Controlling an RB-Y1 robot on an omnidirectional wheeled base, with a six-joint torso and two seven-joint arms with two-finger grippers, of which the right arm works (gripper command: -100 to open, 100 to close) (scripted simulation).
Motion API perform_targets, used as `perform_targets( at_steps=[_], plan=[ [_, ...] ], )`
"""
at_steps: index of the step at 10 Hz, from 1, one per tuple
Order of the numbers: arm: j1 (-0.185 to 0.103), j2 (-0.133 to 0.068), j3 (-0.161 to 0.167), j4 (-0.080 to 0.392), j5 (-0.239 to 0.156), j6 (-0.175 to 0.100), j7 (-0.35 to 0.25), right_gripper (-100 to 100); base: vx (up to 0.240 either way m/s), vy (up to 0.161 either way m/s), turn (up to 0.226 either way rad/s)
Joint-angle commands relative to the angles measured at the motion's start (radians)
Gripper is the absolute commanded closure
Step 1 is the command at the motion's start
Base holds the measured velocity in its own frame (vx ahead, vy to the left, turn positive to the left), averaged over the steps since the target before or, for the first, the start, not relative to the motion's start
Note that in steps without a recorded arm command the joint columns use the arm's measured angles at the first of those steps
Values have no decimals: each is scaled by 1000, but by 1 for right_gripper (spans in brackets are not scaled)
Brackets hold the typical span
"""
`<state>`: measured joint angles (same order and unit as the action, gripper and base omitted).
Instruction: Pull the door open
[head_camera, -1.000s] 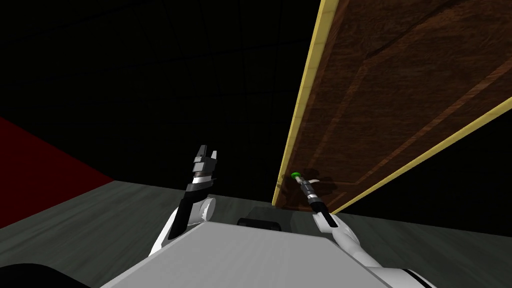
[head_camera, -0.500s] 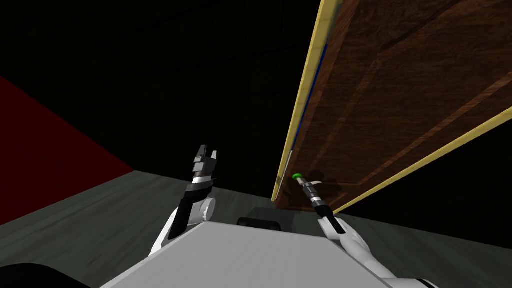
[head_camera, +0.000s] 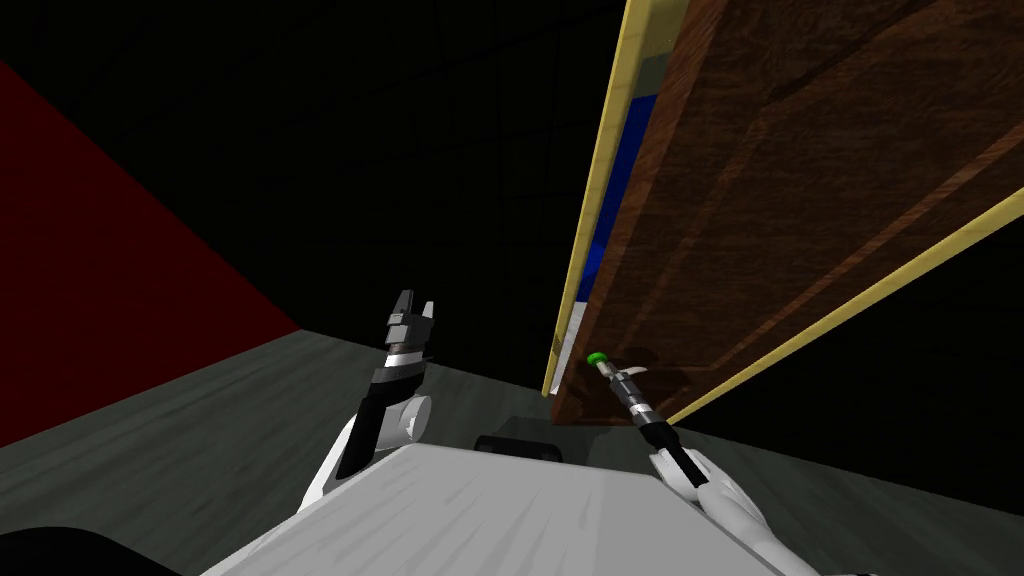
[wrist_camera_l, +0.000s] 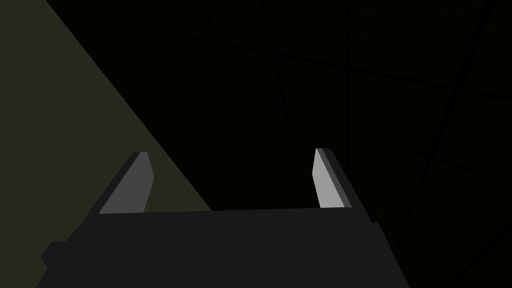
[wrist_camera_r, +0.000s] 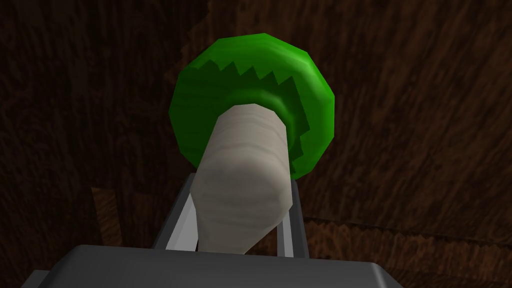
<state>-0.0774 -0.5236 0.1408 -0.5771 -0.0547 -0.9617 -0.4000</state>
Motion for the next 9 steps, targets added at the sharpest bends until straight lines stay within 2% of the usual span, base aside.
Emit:
perform_targets(
  at_steps=[1, 2, 3, 9],
  plan=[
    [20, -25, 12, -12, 3, -26, -20, 100, -173, -84, 133],
    [3, -11, 10, 4, 3, -19, -13, 100, -81, -28, 36],
    [17, -22, 20, 10, 5, -48, -26, 100, -125, -51, 146],
    [69, -75, 47, 32, 6, -153, -65, 100, -216, -102, 168]
  ],
)
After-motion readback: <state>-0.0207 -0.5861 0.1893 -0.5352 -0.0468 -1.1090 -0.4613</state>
